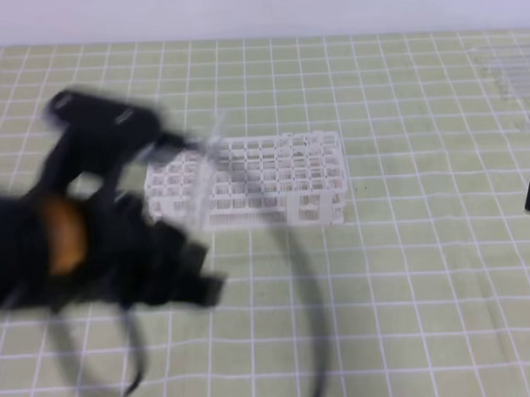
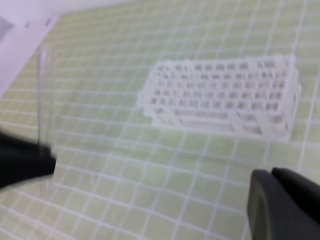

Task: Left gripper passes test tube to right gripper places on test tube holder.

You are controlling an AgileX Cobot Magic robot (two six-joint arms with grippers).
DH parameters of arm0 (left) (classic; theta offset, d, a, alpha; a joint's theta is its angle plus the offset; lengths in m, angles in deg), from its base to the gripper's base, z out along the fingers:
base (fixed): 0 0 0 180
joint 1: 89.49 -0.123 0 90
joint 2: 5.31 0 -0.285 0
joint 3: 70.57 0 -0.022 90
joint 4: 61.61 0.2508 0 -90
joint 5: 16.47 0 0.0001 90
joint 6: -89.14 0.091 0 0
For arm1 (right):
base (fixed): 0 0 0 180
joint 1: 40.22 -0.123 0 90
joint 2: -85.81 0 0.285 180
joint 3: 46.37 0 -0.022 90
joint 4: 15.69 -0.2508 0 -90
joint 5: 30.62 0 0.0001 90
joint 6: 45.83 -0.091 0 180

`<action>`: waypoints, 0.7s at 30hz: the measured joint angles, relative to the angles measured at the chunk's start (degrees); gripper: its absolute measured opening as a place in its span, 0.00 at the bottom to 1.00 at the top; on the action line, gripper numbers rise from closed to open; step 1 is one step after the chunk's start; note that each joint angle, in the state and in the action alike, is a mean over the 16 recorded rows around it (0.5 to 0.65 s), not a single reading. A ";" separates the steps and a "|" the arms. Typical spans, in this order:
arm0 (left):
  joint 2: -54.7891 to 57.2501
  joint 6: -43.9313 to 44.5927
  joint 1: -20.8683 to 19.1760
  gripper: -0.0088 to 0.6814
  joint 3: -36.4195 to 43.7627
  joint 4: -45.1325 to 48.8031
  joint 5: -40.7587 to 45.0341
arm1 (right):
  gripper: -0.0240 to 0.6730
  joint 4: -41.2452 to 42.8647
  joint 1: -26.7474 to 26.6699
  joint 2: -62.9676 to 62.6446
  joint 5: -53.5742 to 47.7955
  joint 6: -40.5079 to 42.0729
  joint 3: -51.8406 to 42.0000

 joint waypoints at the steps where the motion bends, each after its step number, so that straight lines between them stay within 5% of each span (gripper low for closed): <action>1: -2.40 -0.19 0.00 0.10 2.50 0.07 -2.52 | 0.01 -0.50 -0.34 0.30 -0.13 0.18 0.90; 9: -18.09 -1.64 0.01 0.14 20.38 0.40 -21.72 | 0.01 -0.77 -8.47 6.00 0.95 -0.49 8.86; 21: -21.64 -1.59 0.01 0.14 31.65 4.42 -41.25 | 0.01 15.00 -35.14 19.62 16.95 -6.36 18.10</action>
